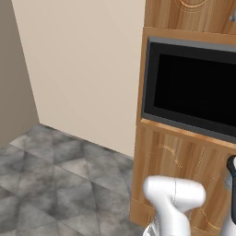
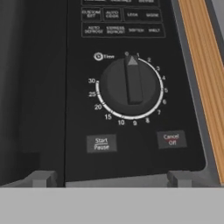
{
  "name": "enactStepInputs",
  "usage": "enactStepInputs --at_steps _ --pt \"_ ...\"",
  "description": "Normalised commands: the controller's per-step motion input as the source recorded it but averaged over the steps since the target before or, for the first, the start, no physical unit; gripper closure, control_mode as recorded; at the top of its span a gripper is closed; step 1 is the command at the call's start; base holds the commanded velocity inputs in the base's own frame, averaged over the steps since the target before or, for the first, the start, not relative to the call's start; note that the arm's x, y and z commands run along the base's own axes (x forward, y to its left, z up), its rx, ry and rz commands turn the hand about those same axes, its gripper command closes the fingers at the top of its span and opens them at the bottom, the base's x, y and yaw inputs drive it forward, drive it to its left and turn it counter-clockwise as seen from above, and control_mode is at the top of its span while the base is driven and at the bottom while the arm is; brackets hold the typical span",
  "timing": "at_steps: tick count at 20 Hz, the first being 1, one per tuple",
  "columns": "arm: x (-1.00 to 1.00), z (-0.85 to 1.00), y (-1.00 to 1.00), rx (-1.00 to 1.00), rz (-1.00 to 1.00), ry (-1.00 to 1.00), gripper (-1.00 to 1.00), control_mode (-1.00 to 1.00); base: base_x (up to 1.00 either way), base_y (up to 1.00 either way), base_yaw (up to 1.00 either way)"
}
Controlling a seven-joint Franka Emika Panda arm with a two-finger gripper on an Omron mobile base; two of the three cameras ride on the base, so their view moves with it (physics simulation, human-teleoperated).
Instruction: Pick the eggplant from the counter and place it in the microwave. Then turn on the microwave.
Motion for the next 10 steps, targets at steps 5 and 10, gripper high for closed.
enactStepInputs --at_steps 5,10 --pt "0.21 0.0 -0.06 0.0 -0.11 0.02 -1.0 -1.0 0.0 0.0 0.0" --pt "0.17 0.01 -0.24 0.0 -0.06 0.01 -1.0 -1.0 0.0 0.0 0.0"
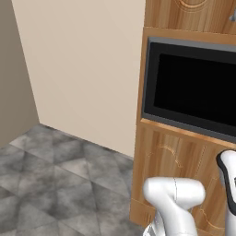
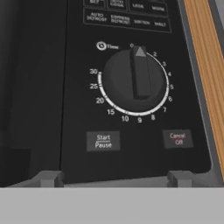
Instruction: Pick the eggplant from the counter and place it in the microwave. Then turn on the microwave.
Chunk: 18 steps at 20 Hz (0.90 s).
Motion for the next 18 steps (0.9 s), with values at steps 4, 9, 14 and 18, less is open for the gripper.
enactStepInputs --at_steps 4,9,14,18 --pt "0.18 0.06 -0.26 0.0 -0.01 0.02 -1.0 -1.0 0.0 0.0 0.0" --pt "0.03 0.1 -0.2 0.0 0.0 0.03 -1.0 -1.0 0.0 0.0 0.0" --pt "0.0 0.14 -0.23 0.0 0.0 0.01 -1.0 -1.0 0.0 0.0 0.0" --pt "-0.05 0.14 -0.29 0.0 0.0 0.0 -1.0 -1.0 0.0 0.0 0.0"
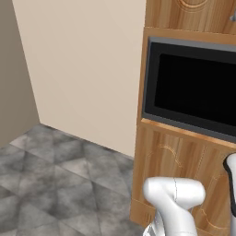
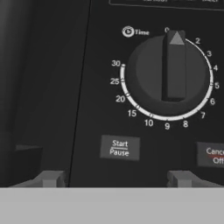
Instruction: Pick the eggplant from the counter and place it in the microwave. Then turn on the microwave.
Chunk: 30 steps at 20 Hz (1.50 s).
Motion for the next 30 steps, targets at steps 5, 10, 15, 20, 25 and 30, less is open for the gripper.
enactStepInputs --at_steps 5,10,15,20,25,30 --pt "-0.19 0.09 -0.3 0.0 -0.01 0.0 -1.0 -1.0 0.0 0.0 0.0" --pt "-0.23 0.13 -0.26 0.0 -0.01 0.0 -1.0 -1.0 0.0 0.0 0.0" --pt "-0.35 0.17 -0.25 0.0 0.0 0.0 -1.0 -1.0 0.0 0.0 0.0" --pt "-0.36 0.12 -0.26 0.0 0.0 0.0 -1.0 -1.0 0.0 0.0 0.0" --pt "-0.09 0.02 -0.01 0.0 0.0 0.0 -1.0 -1.0 0.0 0.0 0.0" --pt "0.0 0.0 0.0 0.0 -0.03 0.0 -1.0 -1.0 0.0 0.0 0.0"
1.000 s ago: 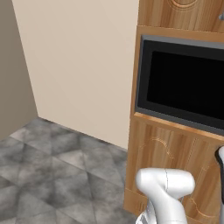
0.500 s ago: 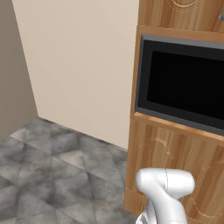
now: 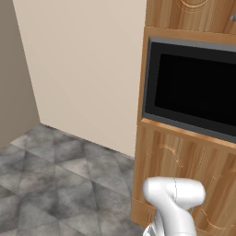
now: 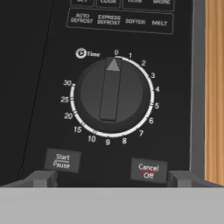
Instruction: Pick the eggplant from the counter and place it in the microwave. Then turn on the microwave.
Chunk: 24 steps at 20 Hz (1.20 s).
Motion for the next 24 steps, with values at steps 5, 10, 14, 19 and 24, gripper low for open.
enactStepInputs --at_steps 5,10,14,19,24 --pt "0.02 0.01 -0.02 0.0 -0.04 0.0 -1.0 -1.0 0.0 0.0 0.0" --pt "0.06 0.03 0.0 0.0 -0.05 0.0 -1.0 -1.0 0.0 0.0 0.0" --pt "0.06 0.14 0.0 0.0 -0.04 0.0 -1.0 -1.0 0.0 0.0 0.0" --pt "0.04 0.08 0.0 0.0 -0.01 0.0 -1.0 -1.0 0.0 0.0 0.0" --pt "0.0 -0.01 0.0 0.0 0.0 0.0 -1.0 -1.0 0.0 0.0 0.0"
